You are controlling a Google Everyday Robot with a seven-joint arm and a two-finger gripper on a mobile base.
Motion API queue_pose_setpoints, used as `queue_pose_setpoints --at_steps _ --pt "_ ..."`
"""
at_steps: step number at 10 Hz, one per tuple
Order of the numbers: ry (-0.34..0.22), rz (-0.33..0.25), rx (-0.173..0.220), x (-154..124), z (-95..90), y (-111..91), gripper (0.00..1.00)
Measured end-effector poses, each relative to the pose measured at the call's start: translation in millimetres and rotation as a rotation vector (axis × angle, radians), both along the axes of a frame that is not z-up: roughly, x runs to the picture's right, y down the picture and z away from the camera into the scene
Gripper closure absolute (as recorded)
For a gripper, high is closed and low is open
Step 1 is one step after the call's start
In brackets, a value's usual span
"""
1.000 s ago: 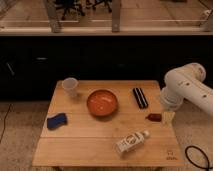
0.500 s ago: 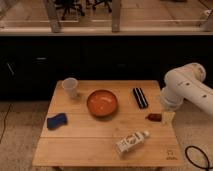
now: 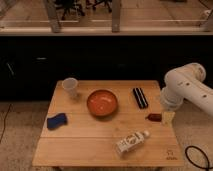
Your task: Place the white sponge in the ceramic bowl
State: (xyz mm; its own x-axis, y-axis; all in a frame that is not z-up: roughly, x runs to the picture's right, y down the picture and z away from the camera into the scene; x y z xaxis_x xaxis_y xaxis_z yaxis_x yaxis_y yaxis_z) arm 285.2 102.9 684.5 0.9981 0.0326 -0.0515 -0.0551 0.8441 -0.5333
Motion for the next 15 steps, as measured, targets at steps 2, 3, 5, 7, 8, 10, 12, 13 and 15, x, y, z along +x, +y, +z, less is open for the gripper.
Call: queue_pose_setpoints --at_steps 2,3,5,7,8,10,12,13,15 --pt "0.000 0.000 0.000 0 0.0 0 0.20" --pt "0.000 0.000 0.000 0 -0.2 0 0.20" --pt "0.000 0.000 0.000 0 -0.2 0 0.20" --pt "0.000 0.000 0.000 0 -0.2 0 0.20" --pt "0.000 0.000 0.000 0 -0.2 0 0.20" --pt "0.000 0.000 0.000 0 -0.2 0 0.20" --pt "-0.001 -0.007 0.001 -2 -1.6 0 0.20" --pt "-0.004 -0.030 0.006 -8 -2.4 -2 0.20" --pt "-0.029 -0.083 0.011 -40 -5.3 -8 0.20"
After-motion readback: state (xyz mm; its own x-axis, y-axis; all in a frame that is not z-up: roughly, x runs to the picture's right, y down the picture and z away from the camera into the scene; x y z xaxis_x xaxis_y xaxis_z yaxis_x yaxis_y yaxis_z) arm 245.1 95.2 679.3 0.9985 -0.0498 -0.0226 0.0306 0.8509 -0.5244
